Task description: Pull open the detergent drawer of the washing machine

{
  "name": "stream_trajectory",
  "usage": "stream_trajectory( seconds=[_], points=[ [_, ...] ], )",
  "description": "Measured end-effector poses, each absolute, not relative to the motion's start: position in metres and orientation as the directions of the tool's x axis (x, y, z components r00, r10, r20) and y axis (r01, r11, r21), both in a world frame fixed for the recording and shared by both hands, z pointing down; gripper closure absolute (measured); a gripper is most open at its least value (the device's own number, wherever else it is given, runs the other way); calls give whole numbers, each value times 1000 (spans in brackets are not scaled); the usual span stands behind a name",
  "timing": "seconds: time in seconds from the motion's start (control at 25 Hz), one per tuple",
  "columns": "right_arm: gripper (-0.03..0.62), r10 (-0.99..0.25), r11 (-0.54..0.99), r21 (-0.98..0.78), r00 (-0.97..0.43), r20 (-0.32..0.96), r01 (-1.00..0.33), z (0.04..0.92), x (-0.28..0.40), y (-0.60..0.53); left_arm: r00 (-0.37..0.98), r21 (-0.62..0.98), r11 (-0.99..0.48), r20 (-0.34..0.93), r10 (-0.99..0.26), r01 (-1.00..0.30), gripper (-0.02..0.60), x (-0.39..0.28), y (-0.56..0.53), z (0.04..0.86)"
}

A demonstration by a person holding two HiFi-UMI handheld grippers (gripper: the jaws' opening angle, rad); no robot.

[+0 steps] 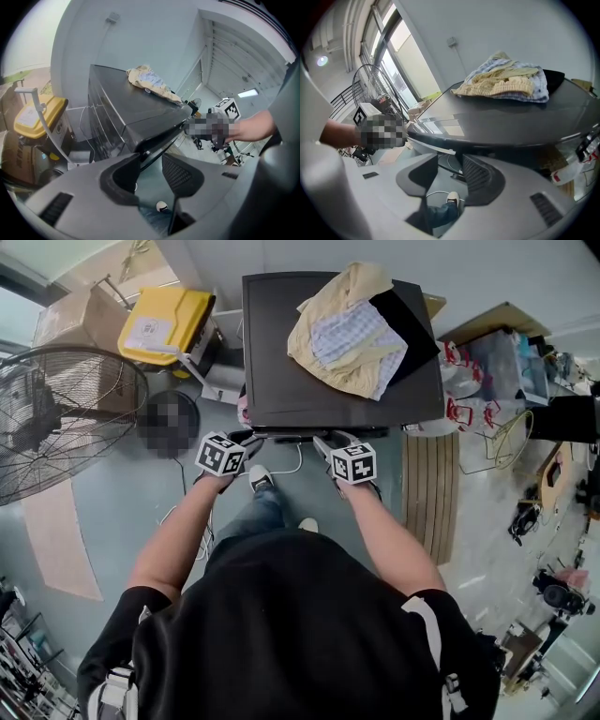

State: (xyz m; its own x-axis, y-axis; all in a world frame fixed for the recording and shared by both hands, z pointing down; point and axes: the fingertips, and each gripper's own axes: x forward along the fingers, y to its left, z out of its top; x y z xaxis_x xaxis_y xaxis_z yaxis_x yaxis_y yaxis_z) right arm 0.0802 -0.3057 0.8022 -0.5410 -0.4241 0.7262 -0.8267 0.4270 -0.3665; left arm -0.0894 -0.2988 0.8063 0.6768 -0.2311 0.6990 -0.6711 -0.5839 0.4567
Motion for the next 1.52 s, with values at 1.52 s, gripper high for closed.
stream_trajectory(
  seconds=[1.52],
  points=[
    [476, -370, 467, -374, -562, 740, -801, 803, 84, -305, 638, 411, -607, 739, -215, -680, 482, -89, -302, 813]
  ],
)
